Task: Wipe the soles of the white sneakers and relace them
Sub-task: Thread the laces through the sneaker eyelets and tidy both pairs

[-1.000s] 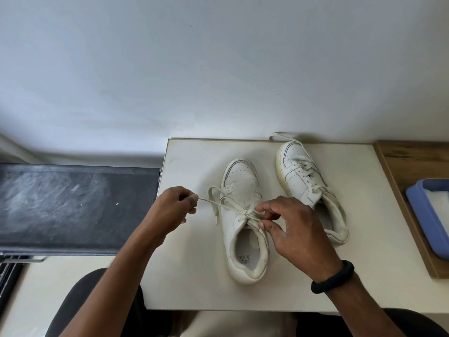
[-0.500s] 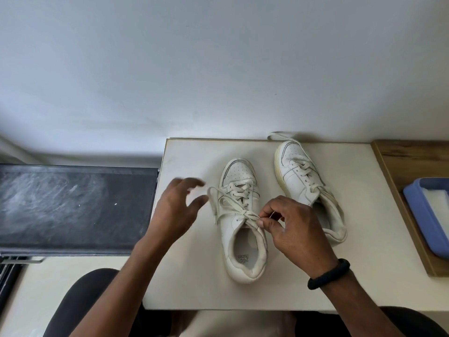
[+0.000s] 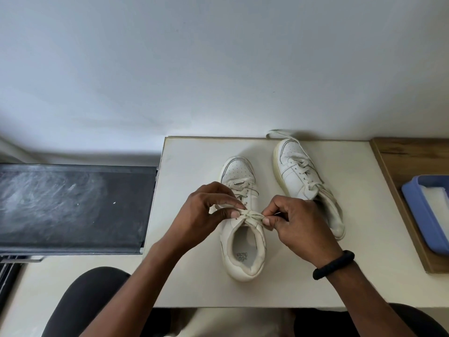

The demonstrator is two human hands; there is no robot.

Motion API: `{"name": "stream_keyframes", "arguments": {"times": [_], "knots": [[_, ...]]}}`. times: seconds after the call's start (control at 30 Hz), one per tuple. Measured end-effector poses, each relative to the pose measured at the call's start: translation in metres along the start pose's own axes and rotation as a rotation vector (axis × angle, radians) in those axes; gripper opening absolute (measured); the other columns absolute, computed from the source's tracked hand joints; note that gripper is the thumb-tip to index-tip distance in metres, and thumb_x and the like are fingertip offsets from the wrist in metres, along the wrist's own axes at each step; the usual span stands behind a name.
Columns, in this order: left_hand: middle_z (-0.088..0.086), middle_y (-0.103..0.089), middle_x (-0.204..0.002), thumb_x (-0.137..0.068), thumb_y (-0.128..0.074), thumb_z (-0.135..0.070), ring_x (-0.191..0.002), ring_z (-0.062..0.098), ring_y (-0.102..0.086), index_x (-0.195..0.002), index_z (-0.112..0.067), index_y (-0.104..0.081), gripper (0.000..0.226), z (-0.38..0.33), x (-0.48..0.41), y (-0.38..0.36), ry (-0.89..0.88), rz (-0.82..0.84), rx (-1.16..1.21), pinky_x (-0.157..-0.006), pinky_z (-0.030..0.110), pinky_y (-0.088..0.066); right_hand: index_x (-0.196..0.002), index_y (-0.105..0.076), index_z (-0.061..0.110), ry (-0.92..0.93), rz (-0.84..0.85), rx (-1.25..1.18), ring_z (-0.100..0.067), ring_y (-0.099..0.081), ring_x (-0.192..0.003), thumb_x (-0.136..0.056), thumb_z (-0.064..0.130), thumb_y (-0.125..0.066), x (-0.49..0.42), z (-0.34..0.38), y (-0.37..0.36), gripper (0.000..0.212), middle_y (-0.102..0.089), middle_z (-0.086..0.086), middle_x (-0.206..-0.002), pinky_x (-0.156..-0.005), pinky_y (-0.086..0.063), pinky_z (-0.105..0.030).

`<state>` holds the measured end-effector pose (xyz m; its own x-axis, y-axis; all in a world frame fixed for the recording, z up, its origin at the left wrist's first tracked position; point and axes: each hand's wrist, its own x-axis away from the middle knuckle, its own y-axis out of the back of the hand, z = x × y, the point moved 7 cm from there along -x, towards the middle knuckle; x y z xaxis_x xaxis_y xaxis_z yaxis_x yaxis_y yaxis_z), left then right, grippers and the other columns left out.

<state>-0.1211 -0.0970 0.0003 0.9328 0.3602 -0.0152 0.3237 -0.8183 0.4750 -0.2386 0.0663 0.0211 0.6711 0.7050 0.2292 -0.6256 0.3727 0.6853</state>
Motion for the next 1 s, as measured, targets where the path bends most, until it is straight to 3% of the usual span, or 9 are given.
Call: {"name": "stream_keyframes", "arguments": {"times": [0.1, 0.27, 0.43, 0.57, 0.7, 0.83, 0.93, 1.0], "knots": [[-0.014, -0.069, -0.107, -0.087, -0.081, -0.025, -0.105, 0.013, -0.067, -0.102, -0.033, -0.083, 0.017, 0.001, 0.0, 0.001, 0.002, -0.011, 0.026, -0.09, 0.024, -0.052, -0.073, -0.068, 0.023, -0.015, -0.011, -0.001, 0.001, -0.066, -0.065, -0.084, 0.011, -0.077, 0.0, -0.002, 0.0, 0.019, -0.072, 0.01, -0.068, -0.056, -0.049, -0.014], [-0.014, -0.07, -0.107, -0.088, -0.082, -0.023, -0.103, 0.002, -0.064, -0.101, -0.029, -0.081, 0.015, 0.003, 0.0, 0.008, 0.036, 0.0, -0.049, -0.082, 0.005, -0.04, -0.075, -0.065, 0.025, -0.046, 0.027, 0.096, 0.003, -0.059, -0.058, -0.087, 0.016, -0.073, 0.0, -0.004, -0.007, 0.018, -0.07, 0.011, -0.07, -0.054, -0.039, -0.009], [-0.016, -0.07, -0.098, -0.089, -0.081, -0.03, -0.093, -0.009, -0.06, -0.089, -0.035, -0.071, 0.01, 0.027, 0.003, 0.025, 0.201, 0.04, -0.209, -0.077, 0.002, -0.038, -0.076, -0.064, 0.027, -0.034, 0.043, 0.12, 0.002, -0.06, -0.061, -0.088, 0.019, -0.073, 0.0, -0.002, -0.007, 0.017, -0.069, 0.013, -0.07, -0.054, -0.039, -0.009], [-0.02, -0.074, -0.102, -0.096, -0.073, -0.025, -0.097, -0.01, -0.062, -0.097, -0.028, -0.074, 0.003, 0.047, 0.008, 0.044, 0.359, 0.006, -0.242, -0.079, 0.005, -0.04, -0.075, -0.065, 0.025, -0.032, 0.045, 0.126, 0.004, -0.06, -0.061, -0.088, 0.018, -0.073, 0.0, -0.001, -0.006, 0.017, -0.069, 0.013, -0.07, -0.052, -0.039, -0.009], [-0.021, -0.076, -0.103, -0.092, -0.078, -0.026, -0.107, -0.009, -0.064, -0.111, -0.034, -0.069, 0.022, 0.047, 0.012, 0.03, 0.336, 0.153, -0.198, -0.091, 0.014, -0.046, -0.075, -0.064, 0.026, -0.029, 0.049, 0.134, 0.005, -0.058, -0.061, -0.088, 0.017, -0.072, 0.0, 0.0, -0.006, 0.018, -0.068, 0.012, -0.07, -0.053, -0.04, -0.01], [-0.02, -0.074, -0.092, -0.092, -0.077, -0.023, -0.094, -0.012, -0.064, -0.098, -0.035, -0.068, 0.016, 0.039, 0.008, 0.018, 0.31, 0.122, -0.238, -0.079, 0.005, -0.042, -0.075, -0.065, 0.025, -0.047, 0.058, 0.117, 0.007, -0.058, -0.062, -0.089, 0.016, -0.072, 0.001, 0.001, -0.006, 0.018, -0.069, 0.011, -0.07, -0.053, -0.04, -0.008], [-0.016, -0.074, -0.089, -0.095, -0.072, -0.02, -0.09, 0.001, -0.066, -0.093, -0.032, -0.072, 0.012, 0.042, 0.009, 0.016, 0.326, 0.153, -0.335, -0.082, 0.024, -0.052, -0.076, -0.065, 0.025, -0.051, 0.059, 0.123, 0.005, -0.06, -0.066, -0.089, 0.016, -0.072, 0.002, 0.001, -0.005, 0.017, -0.069, 0.012, -0.071, -0.054, -0.042, -0.009], [-0.012, -0.071, -0.094, -0.097, -0.065, -0.018, -0.094, 0.014, -0.065, -0.096, -0.028, -0.073, 0.013, 0.043, 0.008, 0.025, 0.326, 0.079, -0.516, -0.082, 0.036, -0.054, -0.076, -0.065, 0.026, -0.05, 0.059, 0.135, 0.004, -0.061, -0.066, -0.089, 0.017, -0.071, 0.002, 0.001, -0.006, 0.017, -0.069, 0.013, -0.071, -0.053, -0.04, -0.01]]}}
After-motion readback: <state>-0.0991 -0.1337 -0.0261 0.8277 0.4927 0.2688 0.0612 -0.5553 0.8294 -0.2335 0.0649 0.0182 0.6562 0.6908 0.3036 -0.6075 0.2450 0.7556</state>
